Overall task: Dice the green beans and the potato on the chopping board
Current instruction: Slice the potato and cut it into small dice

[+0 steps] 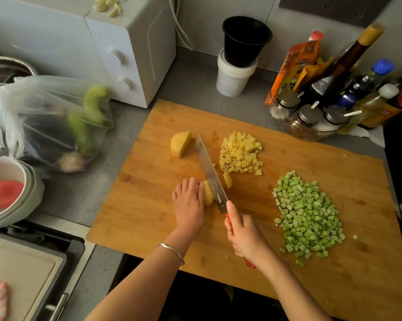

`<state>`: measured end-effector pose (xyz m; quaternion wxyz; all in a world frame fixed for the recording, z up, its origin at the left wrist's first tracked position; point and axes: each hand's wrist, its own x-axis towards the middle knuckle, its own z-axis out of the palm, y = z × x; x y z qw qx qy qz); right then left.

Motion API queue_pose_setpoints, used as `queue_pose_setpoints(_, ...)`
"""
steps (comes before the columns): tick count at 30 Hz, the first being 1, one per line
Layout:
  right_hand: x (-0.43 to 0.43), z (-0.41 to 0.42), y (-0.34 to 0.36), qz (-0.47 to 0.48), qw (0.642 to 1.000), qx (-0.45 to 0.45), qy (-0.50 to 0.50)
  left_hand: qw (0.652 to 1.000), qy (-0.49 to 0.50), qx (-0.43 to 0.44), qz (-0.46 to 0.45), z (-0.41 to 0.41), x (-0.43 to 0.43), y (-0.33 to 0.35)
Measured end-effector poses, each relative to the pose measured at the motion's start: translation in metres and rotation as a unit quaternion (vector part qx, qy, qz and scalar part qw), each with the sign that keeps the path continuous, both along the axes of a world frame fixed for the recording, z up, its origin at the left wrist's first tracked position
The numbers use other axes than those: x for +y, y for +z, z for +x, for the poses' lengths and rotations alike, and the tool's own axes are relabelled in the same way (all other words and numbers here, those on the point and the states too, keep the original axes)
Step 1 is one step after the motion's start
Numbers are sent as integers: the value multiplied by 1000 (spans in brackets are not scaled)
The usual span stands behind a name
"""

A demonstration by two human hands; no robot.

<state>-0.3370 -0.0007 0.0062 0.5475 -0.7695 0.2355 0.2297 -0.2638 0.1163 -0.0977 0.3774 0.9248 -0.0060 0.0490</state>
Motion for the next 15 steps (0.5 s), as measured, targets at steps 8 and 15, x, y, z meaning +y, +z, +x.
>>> queue_pose_setpoints(8, 4, 4, -4, -16, 1000, 12, 6, 1000, -8, 8, 1, 0, 0, 0)
queue_pose_setpoints(15, 7, 14, -10, -34, 999, 14, 5, 1000, 0, 8, 6, 2, 1, -2)
